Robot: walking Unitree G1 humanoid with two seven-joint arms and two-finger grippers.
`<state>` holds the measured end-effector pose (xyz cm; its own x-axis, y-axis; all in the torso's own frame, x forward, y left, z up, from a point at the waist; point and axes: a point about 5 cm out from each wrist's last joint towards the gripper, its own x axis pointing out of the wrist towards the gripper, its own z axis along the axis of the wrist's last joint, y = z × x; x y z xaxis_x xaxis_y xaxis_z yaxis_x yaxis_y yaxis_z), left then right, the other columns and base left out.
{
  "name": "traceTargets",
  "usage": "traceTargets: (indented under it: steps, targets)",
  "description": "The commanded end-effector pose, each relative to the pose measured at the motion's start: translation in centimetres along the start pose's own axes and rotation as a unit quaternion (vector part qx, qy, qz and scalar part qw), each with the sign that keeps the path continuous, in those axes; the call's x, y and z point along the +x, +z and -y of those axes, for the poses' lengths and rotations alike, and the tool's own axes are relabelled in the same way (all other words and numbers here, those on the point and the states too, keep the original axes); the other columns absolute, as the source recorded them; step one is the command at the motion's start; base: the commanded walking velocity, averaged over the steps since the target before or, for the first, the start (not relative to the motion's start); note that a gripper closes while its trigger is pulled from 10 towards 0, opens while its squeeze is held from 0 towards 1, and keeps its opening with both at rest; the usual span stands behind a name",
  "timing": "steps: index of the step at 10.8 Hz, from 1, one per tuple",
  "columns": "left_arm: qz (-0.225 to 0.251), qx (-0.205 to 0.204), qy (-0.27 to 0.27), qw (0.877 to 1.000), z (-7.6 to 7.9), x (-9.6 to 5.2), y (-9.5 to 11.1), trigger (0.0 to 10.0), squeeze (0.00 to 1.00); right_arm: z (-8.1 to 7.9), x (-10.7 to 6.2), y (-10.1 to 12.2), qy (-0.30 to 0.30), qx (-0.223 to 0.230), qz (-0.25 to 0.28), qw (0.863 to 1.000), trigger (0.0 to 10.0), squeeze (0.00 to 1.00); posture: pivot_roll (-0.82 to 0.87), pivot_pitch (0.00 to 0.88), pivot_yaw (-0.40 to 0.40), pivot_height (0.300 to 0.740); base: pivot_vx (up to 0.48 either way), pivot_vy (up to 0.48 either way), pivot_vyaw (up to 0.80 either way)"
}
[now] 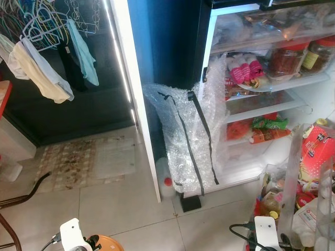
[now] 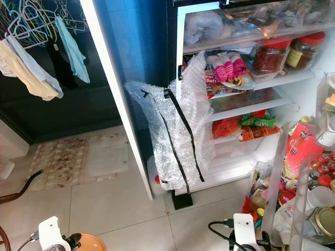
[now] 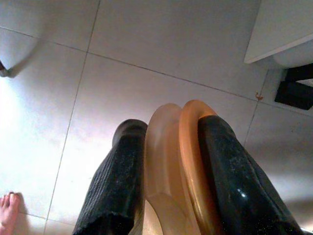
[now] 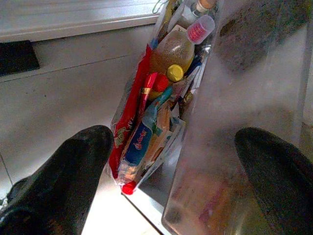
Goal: Restocking fridge
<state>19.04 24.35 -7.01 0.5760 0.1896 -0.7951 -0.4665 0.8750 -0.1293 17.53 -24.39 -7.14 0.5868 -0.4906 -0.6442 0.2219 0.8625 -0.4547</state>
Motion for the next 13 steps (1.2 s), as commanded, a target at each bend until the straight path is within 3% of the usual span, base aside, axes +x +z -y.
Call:
traceTargets:
  steps: [1,7,13]
  targets:
    - [-0.028,0.012,0.011,0.999,-0.79,-0.21,-1.23,10.0,0.00,-0.34,-0.28,-0.63,0.006,0.002,-0.008,1.000,10.0,0.00,-0.06,0.112,0.061,0.740,0.000,0.000,0.00]
    - [-0.029,0.021,0.009,0.999,-0.68,-0.20,-1.28,10.0,0.00,-0.23,-0.25,-0.72,0.007,0.001,-0.011,1.000,10.0,0.00,-0.07,0.113,0.062,0.740,0.000,0.000,0.00]
    - [-0.029,0.027,0.013,0.999,-0.62,-0.17,-1.19,10.0,0.00,-0.46,-0.32,-0.82,0.014,-0.001,-0.014,1.000,10.0,0.00,-0.06,0.113,0.061,0.740,0.000,-0.290,0.00]
